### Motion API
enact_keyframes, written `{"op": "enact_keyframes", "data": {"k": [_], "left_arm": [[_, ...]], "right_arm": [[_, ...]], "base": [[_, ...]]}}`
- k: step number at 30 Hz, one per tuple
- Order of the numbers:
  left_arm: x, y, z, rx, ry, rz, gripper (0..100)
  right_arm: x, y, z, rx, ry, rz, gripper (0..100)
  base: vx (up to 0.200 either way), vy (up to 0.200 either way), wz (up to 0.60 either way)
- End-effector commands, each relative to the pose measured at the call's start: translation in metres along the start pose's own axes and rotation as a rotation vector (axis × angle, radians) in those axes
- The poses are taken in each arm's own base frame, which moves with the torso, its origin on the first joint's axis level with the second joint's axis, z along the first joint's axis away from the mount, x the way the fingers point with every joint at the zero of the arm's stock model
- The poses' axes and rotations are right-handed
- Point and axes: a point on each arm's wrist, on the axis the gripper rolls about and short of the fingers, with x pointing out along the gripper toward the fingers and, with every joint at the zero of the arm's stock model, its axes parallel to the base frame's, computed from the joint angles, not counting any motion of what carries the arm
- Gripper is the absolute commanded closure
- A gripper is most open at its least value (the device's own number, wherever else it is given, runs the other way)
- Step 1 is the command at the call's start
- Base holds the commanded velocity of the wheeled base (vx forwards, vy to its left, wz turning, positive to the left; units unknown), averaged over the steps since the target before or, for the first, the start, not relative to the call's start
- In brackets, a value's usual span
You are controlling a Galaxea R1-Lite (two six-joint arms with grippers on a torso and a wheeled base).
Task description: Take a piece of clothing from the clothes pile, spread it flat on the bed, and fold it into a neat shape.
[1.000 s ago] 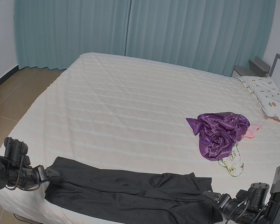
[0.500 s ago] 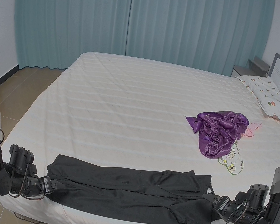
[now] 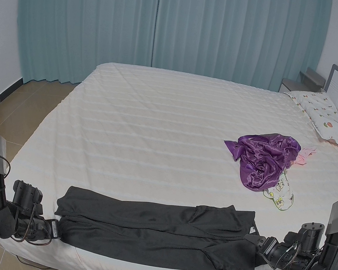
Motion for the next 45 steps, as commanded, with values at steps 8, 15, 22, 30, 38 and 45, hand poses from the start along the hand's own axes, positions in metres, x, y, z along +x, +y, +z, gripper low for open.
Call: {"op": "enact_keyframes", "data": {"k": [8,15,22,30,38,45], "left_arm": [[-0.005,0.007,-0.011,0.079,0.006,0.125,100],[-0.005,0.008,-0.014,0.101,0.022,0.144,100],[-0.003,0.009,-0.014,0.098,0.019,0.141,0],[-0.018,0.008,0.006,0.057,-0.092,0.097,0],[-0.038,0.000,0.037,0.008,-0.231,-0.039,0],[-0.037,-0.019,0.046,0.050,-0.113,-0.138,0]], "right_arm": [[-0.002,0.000,-0.001,-0.004,-0.002,0.004,0],[-0.002,0.000,-0.001,-0.003,0.000,0.002,0],[-0.002,0.000,-0.001,-0.003,0.000,0.002,0],[-0.004,0.000,-0.002,-0.006,0.001,-0.001,0],[-0.004,-0.001,-0.003,-0.004,0.006,-0.005,0],[-0.002,-0.003,-0.005,-0.002,0.019,-0.015,0]], "base": [[0.000,0.000,0.00],[0.000,0.000,0.00],[0.000,0.000,0.00],[0.000,0.000,0.00],[0.000,0.000,0.00],[0.000,0.000,0.00]]}}
